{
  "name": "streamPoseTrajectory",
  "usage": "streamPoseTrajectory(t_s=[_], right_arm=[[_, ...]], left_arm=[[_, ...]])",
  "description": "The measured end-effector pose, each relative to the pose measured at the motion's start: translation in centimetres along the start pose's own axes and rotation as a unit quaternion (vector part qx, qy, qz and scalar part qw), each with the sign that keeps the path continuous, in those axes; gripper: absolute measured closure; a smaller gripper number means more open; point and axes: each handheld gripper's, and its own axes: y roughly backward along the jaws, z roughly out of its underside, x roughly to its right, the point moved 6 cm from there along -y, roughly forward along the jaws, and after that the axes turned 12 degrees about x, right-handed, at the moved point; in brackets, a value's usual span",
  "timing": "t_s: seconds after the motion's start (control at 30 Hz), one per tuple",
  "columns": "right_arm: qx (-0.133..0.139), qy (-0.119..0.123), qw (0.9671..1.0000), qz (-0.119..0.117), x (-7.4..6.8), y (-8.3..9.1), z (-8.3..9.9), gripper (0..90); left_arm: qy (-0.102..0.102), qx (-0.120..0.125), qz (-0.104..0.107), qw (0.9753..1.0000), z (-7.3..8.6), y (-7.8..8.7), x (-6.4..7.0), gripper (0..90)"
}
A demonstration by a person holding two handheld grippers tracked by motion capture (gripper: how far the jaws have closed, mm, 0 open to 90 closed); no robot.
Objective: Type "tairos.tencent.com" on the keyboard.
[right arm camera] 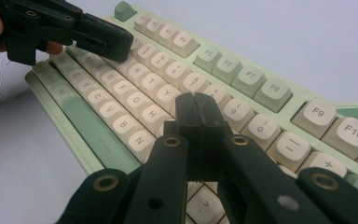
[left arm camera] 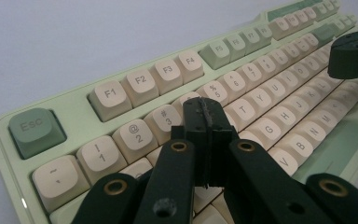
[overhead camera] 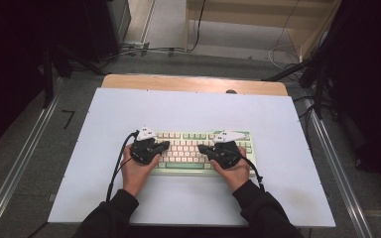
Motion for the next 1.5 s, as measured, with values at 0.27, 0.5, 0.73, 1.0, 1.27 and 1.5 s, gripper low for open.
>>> streamPoseTrajectory(t_s=[0.27, 0.5, 0.73, 1.0, 1.27, 1.5], right_arm=[[0.0, 0.0, 1.0, -0.001, 0.0, 0.0, 0.0, 88.4], [0.0, 0.0, 1.0, -0.002, -0.1, 0.0, 0.0, 88.4], [0.0, 0.0, 1.0, -0.006, -0.3, -0.1, 0.0, 88.3], [-0.001, 0.0, 1.0, -0.008, -0.6, -0.2, 0.0, 88.4], [-0.008, 0.01, 0.9998, -0.016, -1.2, -0.6, 0.2, 88.4], [-0.014, 0.016, 0.9995, -0.022, -1.8, -1.0, 0.4, 88.3]], left_arm=[[-0.009, 0.002, 0.001, 1.0, 0.0, 0.0, 0.2, 90.0], [0.009, 0.021, 0.004, 0.9997, -0.6, 0.7, -0.2, 90.0], [0.013, 0.026, 0.007, 0.9996, -0.8, 1.1, -0.1, 90.0], [0.018, 0.03, 0.009, 0.9994, -0.9, 1.4, -0.2, 90.0], [0.017, 0.03, 0.008, 0.9994, -0.9, 1.4, -0.2, 90.0], [0.017, 0.031, 0.008, 0.9994, -0.9, 1.5, -0.2, 90.0]])
